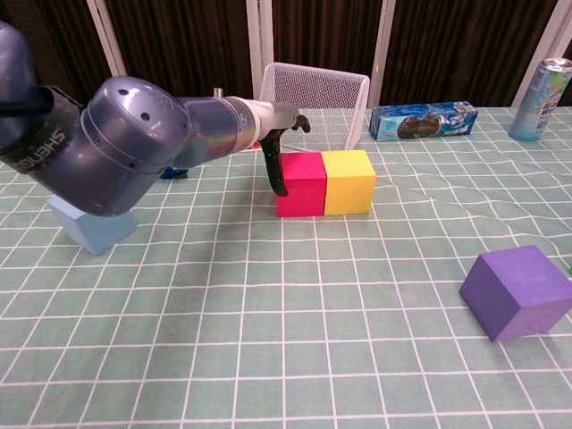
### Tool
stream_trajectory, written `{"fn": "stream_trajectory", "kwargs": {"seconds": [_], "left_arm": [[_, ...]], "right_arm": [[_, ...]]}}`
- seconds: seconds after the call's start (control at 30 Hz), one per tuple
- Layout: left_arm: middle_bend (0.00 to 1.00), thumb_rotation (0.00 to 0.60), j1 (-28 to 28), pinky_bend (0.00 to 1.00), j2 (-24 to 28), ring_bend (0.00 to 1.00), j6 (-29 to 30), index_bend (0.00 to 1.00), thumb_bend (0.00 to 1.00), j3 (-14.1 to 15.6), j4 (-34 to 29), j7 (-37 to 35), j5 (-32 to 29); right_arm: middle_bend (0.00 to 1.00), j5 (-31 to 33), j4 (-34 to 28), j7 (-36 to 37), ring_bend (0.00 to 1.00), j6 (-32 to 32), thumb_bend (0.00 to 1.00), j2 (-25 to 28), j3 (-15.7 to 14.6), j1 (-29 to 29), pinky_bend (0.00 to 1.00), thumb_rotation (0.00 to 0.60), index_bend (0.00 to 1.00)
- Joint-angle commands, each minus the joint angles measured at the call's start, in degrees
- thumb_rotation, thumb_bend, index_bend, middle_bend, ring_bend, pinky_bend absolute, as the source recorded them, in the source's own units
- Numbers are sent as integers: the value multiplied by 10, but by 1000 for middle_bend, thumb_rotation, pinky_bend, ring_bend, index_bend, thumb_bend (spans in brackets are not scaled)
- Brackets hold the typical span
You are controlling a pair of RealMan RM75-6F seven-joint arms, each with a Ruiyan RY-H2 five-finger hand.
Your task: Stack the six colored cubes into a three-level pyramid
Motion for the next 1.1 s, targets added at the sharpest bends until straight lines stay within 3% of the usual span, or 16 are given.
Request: {"fn": "stream_trajectory", "kwargs": {"seconds": [0.03,0.37,0.67,0.97,1.1], "left_arm": [[0,600,5,33,23,0,3,0,105,8,-31,18,-17],[0,600,19,33,73,0,16,0,106,34,-102,39,-46],[0,600,27,33,97,0,37,0,108,44,-111,33,-29],[0,600,24,33,70,0,37,0,146,43,-73,18,-16],[0,600,19,33,45,0,34,0,231,41,-48,7,0]], "right_arm": [[0,-1,0,0,0,1,303,0,0,0,0,600,0],[0,-5,-3,0,0,1,304,-1,-1,0,0,600,0],[0,-3,-4,-3,0,-1,304,-3,-1,2,0,600,0],[0,0,-6,-4,0,-3,304,-3,0,3,0,600,0],[0,2,-6,-4,0,-4,304,-3,0,3,0,600,0]]}}
